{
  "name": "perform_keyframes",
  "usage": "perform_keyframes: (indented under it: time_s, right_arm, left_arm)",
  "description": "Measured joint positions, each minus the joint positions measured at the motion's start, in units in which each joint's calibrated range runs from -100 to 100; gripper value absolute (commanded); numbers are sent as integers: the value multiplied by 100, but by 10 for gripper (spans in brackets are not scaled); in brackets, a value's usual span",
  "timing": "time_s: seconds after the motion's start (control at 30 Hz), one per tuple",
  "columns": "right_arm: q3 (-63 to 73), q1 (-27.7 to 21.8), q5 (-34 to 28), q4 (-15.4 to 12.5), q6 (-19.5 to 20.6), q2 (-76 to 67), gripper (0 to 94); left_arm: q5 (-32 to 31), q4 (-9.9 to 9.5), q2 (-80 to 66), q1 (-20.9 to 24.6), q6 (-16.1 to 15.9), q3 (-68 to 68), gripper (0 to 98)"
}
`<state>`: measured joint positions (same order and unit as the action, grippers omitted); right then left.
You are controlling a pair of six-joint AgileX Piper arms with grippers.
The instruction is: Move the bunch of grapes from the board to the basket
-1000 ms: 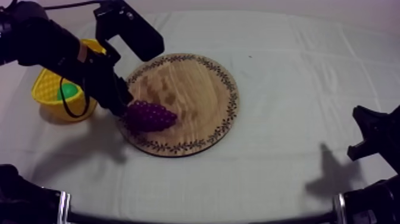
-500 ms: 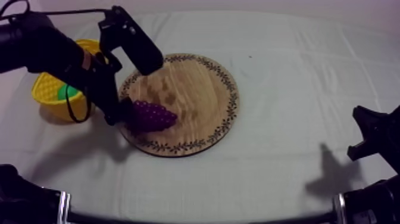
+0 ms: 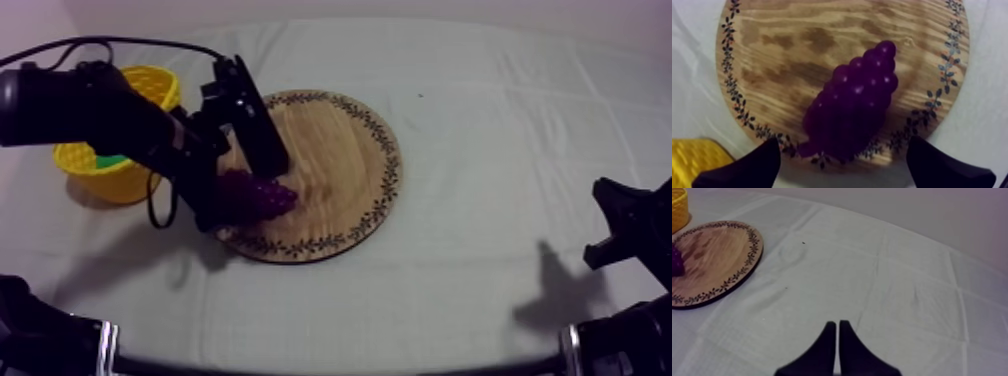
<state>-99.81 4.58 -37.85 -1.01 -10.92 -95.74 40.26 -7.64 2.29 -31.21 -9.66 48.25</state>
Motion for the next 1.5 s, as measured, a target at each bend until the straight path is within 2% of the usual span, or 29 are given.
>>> perform_keyframes:
  time_s: [0.17,0.37,0.47,0.63,0.87,1.1,1.5]
  right_arm:
    - [0,0,0,0,0,0,4]
    - [0,0,0,0,0,0,4]
    - [0,0,0,0,-3,0,4]
    - [0,0,0,0,-3,0,4]
    - [0,0,0,0,-6,0,4]
    - [0,0,0,0,-6,0,4]
    - [0,0,0,0,-6,0,4]
  left_arm:
    - [-119,-25,572,0,37,-283,957]
    - [-13,-145,1204,23,119,-647,928]
    - [112,-163,1427,44,107,-863,855]
    - [359,-170,1626,66,82,-1142,638]
    - [550,-175,1628,65,129,-1284,490]
    - [718,-222,1087,107,280,-1014,435]
    - [2149,-121,-877,496,294,-290,431]
